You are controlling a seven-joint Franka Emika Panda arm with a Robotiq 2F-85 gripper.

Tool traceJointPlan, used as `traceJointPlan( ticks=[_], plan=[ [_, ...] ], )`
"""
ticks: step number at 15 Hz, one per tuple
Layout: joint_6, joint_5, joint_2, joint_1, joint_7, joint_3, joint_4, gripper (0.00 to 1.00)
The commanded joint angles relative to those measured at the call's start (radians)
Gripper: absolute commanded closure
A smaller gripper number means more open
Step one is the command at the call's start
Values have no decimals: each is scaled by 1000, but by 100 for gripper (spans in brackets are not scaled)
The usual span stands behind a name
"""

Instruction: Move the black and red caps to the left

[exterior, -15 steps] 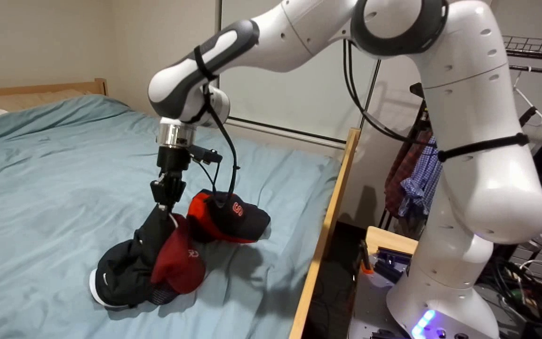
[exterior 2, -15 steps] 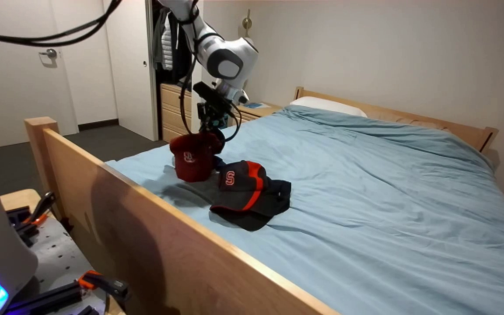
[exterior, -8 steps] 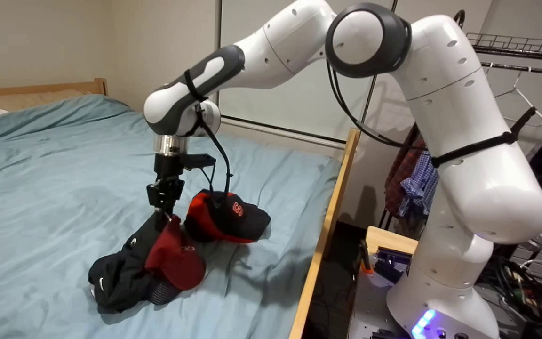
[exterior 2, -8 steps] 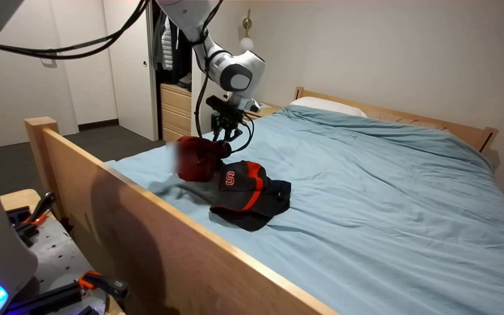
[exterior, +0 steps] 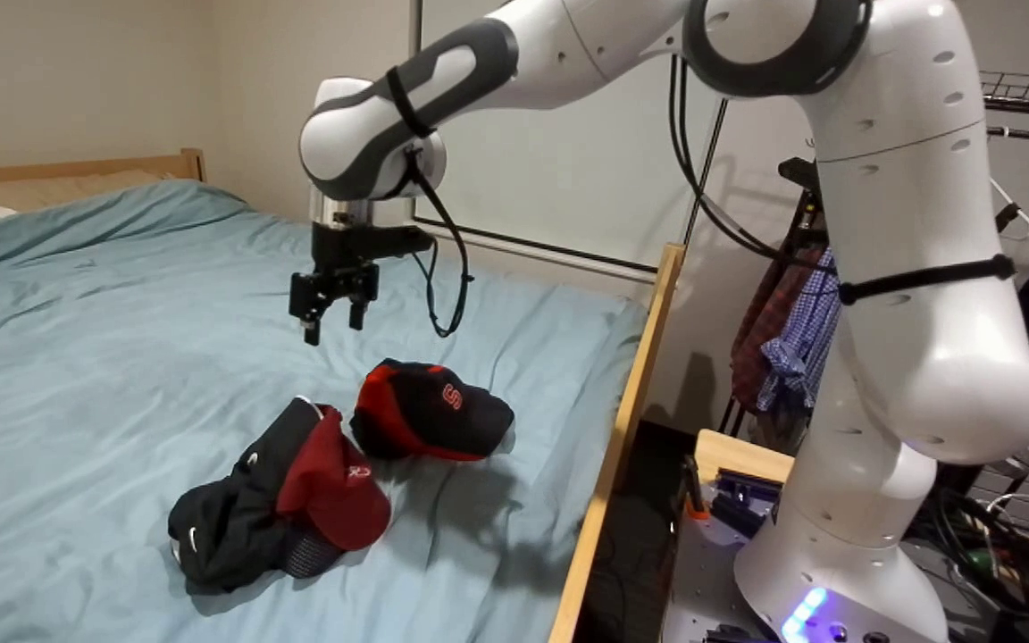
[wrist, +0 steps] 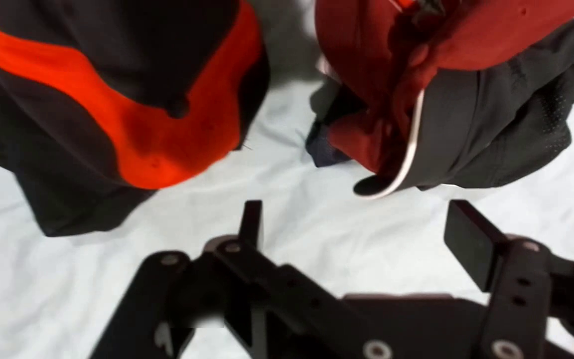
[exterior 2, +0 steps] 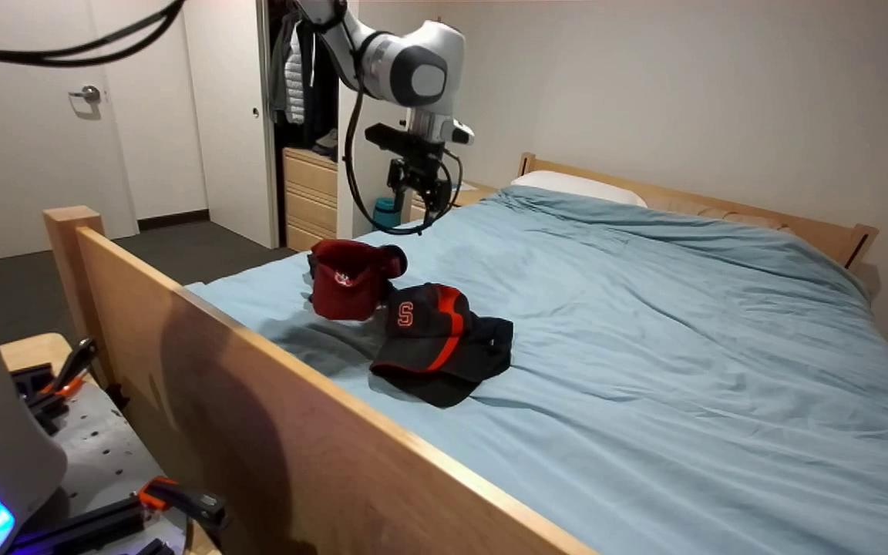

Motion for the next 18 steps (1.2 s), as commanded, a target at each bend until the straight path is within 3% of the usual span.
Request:
traceJointPlan(
  ticks=[1,4,6,9,18],
  plan=[
    [-123,-129,-180,11,156,-57,-167,0],
    [-224,-214,-243,-10,212,-83,-231,0],
    [-217,-184,-207,-24,173,-68,-187,0],
    [-223,-189,-221,-35,173,-75,-220,0],
    [62,24,-215,-6,542,-69,-397,0]
  ],
)
